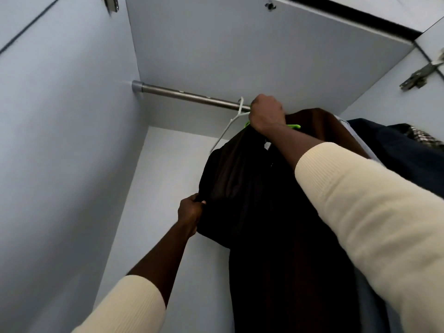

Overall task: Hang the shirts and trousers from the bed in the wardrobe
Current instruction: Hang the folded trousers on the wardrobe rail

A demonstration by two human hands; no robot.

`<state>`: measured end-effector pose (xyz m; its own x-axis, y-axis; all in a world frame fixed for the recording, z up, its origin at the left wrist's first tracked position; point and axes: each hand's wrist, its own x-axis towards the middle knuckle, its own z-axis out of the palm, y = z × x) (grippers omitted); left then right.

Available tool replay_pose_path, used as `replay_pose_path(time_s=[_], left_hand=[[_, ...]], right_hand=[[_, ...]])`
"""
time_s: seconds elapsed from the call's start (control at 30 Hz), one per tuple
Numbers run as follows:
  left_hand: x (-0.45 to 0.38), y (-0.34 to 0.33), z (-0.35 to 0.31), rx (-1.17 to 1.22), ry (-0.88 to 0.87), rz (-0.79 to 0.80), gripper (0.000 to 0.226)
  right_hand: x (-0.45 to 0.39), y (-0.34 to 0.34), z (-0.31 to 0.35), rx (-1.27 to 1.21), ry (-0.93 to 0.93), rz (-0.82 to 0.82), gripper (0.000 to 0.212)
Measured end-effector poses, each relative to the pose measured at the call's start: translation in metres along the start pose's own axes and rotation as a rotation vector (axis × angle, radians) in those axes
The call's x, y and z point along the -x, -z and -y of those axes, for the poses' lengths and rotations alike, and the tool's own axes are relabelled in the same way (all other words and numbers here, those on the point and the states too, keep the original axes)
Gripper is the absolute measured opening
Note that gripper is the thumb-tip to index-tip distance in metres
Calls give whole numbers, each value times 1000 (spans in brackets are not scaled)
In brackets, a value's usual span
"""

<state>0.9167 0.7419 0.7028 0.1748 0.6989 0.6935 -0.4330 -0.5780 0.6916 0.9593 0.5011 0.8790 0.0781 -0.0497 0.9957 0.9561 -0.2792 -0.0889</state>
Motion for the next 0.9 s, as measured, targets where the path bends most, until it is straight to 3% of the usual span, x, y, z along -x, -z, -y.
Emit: replay_pose_path(time_s=[0.13, 0.27, 0.3, 0.4, 0.47, 0.53, 0.63, 0.73, 0.9], left_hand=[[8, 0, 15, 15, 23, 35, 34], [13, 3, 19, 24, 19, 28, 32], [17, 4, 17, 7, 18, 28, 32], [25, 1, 13, -75, 14, -2, 21], [28, -2, 14, -252, -16, -102, 26], [36, -6, 12, -390, -83, -221, 40], [57, -9, 0, -384, -267, -312, 28], [72, -9, -3, -321, -243, -260, 29], [90, -1, 7, -346, -206, -113, 26]], right_hand=[[3, -13, 1, -45, 28, 62, 25], [16, -15, 2, -365, -68, -24, 27], [26, -16, 4, -442, -82, -51, 35], [69, -18, 7, -583, -159, -9, 86], [97, -19, 8, -677, -225, 43, 100], [122, -18, 11, -742, -292, 89, 99], [160, -18, 16, -754, -413, 158, 91], [195, -22, 15, -743, -465, 206, 84], [237, -32, 19, -764, -376, 232, 82]])
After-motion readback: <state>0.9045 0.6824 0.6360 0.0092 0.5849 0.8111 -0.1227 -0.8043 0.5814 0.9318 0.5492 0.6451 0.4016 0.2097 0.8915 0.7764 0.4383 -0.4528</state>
